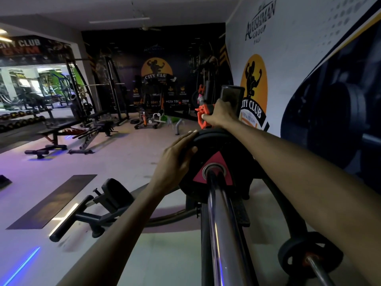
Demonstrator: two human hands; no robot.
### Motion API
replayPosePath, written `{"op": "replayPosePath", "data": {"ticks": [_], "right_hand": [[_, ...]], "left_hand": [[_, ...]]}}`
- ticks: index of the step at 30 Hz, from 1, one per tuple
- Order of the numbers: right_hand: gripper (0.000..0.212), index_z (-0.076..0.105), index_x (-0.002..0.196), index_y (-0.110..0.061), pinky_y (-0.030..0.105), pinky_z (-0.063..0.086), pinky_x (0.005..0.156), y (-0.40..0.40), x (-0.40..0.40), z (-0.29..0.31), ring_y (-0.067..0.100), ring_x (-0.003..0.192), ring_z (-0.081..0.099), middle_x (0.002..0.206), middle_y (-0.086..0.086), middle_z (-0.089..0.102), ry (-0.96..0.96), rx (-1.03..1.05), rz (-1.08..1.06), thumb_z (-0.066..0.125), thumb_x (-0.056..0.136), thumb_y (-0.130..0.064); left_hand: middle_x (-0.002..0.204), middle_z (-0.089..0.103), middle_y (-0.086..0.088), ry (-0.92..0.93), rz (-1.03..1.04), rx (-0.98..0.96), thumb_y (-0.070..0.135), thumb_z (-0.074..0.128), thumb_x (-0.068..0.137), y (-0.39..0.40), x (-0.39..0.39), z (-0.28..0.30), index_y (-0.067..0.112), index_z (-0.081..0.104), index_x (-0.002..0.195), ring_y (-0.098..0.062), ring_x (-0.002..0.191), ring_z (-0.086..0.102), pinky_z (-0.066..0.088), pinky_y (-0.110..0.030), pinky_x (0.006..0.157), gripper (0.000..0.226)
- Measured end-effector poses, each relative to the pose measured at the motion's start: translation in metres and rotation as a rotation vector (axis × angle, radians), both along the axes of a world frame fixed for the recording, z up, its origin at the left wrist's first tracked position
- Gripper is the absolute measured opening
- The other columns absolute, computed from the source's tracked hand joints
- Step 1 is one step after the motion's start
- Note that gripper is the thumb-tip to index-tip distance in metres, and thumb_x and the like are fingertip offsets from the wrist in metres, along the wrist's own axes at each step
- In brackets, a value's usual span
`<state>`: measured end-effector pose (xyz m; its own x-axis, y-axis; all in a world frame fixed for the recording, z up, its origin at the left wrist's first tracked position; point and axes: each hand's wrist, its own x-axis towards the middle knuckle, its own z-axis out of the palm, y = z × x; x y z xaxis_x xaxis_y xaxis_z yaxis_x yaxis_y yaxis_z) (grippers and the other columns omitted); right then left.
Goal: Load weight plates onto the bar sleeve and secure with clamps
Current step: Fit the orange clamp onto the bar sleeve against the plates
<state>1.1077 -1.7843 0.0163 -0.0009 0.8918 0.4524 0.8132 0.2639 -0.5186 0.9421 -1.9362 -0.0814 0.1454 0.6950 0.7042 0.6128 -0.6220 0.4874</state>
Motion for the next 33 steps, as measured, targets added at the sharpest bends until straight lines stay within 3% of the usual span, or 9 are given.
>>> {"op": "replayPosePath", "data": {"ticks": [3, 9, 13, 16, 19, 23, 27, 29, 33], "right_hand": [[0.034, 0.066, 0.092, -0.008, 0.033, 0.049, 0.06, -0.003, 0.003, 0.002, 0.026, 0.077, 0.064, 0.097, 0.011, 0.068, 0.04, 0.007, -0.016, 0.076, 0.086, -0.041], [0.044, 0.068, 0.105, -0.004, 0.031, 0.048, 0.066, -0.013, -0.001, 0.003, 0.032, 0.098, 0.068, 0.12, 0.018, 0.064, 0.111, 0.0, -0.056, 0.078, 0.085, -0.042], [0.048, 0.067, 0.111, -0.004, 0.03, 0.045, 0.066, -0.015, -0.001, 0.004, 0.032, 0.102, 0.067, 0.124, 0.018, 0.061, 0.144, -0.006, -0.068, 0.08, 0.084, -0.04], [0.055, 0.065, 0.115, -0.003, 0.029, 0.045, 0.059, -0.018, -0.001, 0.009, 0.028, 0.092, 0.065, 0.119, 0.014, 0.057, 0.17, -0.045, -0.059, 0.085, 0.079, -0.039], [0.061, 0.069, 0.106, -0.003, 0.025, 0.045, 0.045, -0.012, -0.003, 0.011, 0.026, 0.079, 0.07, 0.111, 0.012, 0.065, 0.21, -0.069, -0.092, 0.091, 0.068, -0.044], [0.064, 0.069, 0.099, -0.002, 0.035, 0.061, 0.055, -0.01, -0.01, 0.013, 0.031, 0.08, 0.073, 0.107, 0.015, 0.067, 0.269, -0.088, -0.126, 0.094, 0.061, -0.046], [0.064, 0.062, 0.092, -0.008, 0.041, 0.065, 0.067, 0.01, -0.013, 0.019, 0.029, 0.081, 0.073, 0.102, 0.009, 0.067, 0.379, -0.137, -0.061, 0.092, 0.056, -0.051], [0.079, 0.065, 0.104, -0.01, 0.04, 0.065, 0.067, 0.042, -0.014, 0.016, 0.024, 0.082, 0.073, 0.105, 0.01, 0.073, 0.365, -0.174, 0.019, 0.085, 0.046, -0.061], [0.064, 0.067, 0.104, -0.004, 0.04, 0.065, 0.057, -0.002, -0.022, 0.037, 0.023, 0.07, 0.077, 0.092, 0.013, 0.076, 0.364, -0.14, 0.106, 0.09, 0.062, -0.046]], "left_hand": [[0.153, 0.051, 0.001, -0.003, -0.006, -0.012, 0.022, 0.055, 0.104, -0.002, 0.0, 0.003, 0.024, 0.045, 0.154, -0.002, 0.13, 0.048, 0.053, -0.034, 0.107, 0.051], [0.148, 0.057, 0.001, -0.003, 0.031, 0.005, 0.017, 0.057, 0.103, -0.006, 0.005, 0.006, 0.022, 0.048, 0.152, 0.0, 0.126, 0.051, 0.046, -0.008, 0.099, 0.049], [0.145, 0.06, 0.0, -0.007, 0.043, 0.005, 0.016, 0.056, 0.103, -0.008, 0.008, 0.008, 0.022, 0.049, 0.151, -0.005, 0.125, 0.054, 0.052, -0.026, 0.103, 0.049], [0.14, 0.064, 0.001, -0.015, 0.063, -0.009, 0.016, 0.056, 0.103, -0.009, 0.009, 0.01, 0.023, 0.05, 0.151, -0.004, 0.119, 0.058, 0.051, -0.013, 0.093, 0.049], [0.139, 0.064, 0.0, -0.022, 0.049, -0.021, 0.015, 0.056, 0.103, -0.01, 0.009, 0.01, 0.023, 0.05, 0.151, -0.007, 0.119, 0.06, 0.054, -0.02, 0.094, 0.049], [0.138, 0.065, 0.0, -0.019, 0.042, -0.025, 0.015, 0.057, 0.102, -0.008, 0.007, 0.01, 0.023, 0.05, 0.15, -0.011, 0.121, 0.062, 0.058, -0.033, 0.097, 0.049], [0.135, 0.067, 0.0, -0.01, 0.033, -0.019, 0.017, 0.058, 0.102, -0.005, 0.004, 0.01, 0.024, 0.05, 0.15, -0.011, 0.118, 0.064, 0.058, -0.026, 0.093, 0.049], [0.133, 0.068, 0.0, 0.0, 0.027, -0.022, 0.019, 0.058, 0.103, -0.006, 0.003, 0.011, 0.024, 0.049, 0.151, -0.011, 0.115, 0.065, 0.059, -0.023, 0.089, 0.049], [0.134, 0.068, -0.001, -0.001, 0.021, -0.035, 0.02, 0.058, 0.103, -0.005, 0.001, 0.012, 0.023, 0.05, 0.15, -0.013, 0.118, 0.066, 0.06, -0.027, 0.091, 0.048]]}}
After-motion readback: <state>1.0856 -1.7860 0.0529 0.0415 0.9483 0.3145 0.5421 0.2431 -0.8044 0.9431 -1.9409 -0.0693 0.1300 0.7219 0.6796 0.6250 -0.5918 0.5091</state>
